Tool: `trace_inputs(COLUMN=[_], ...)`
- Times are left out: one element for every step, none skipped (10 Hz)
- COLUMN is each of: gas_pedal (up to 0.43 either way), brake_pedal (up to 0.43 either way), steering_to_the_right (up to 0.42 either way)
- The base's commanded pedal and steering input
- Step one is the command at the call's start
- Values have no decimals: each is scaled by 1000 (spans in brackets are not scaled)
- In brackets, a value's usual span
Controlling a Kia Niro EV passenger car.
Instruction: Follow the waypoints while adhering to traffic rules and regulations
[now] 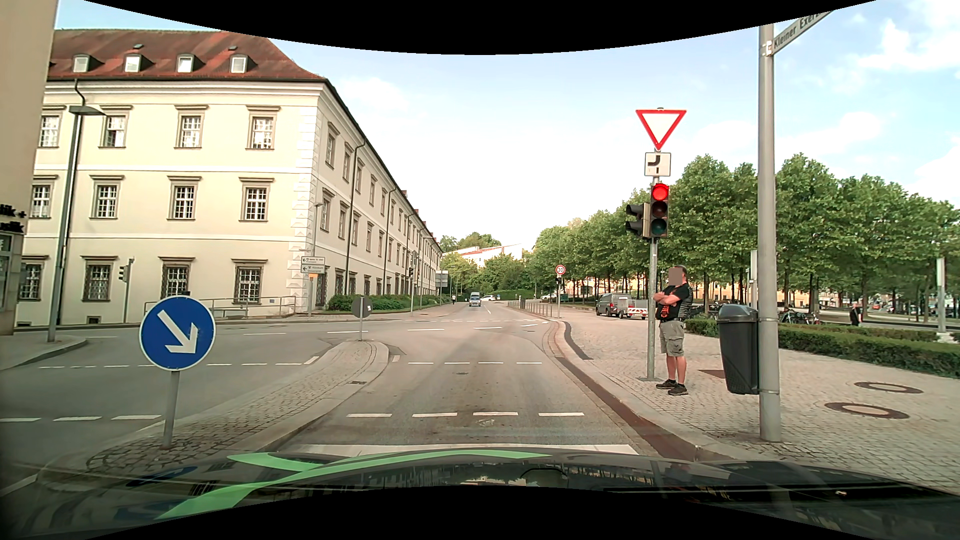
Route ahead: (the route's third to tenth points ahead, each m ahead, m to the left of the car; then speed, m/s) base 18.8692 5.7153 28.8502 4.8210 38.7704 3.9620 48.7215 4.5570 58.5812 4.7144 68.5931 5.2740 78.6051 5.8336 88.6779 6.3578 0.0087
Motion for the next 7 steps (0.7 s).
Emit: trace_inputs(gas_pedal=[0,0,0,0,0,0,0], brake_pedal=[451,445,445,445,445,445,445], steering_to_the_right=[10,10,11,11,10,11,10])
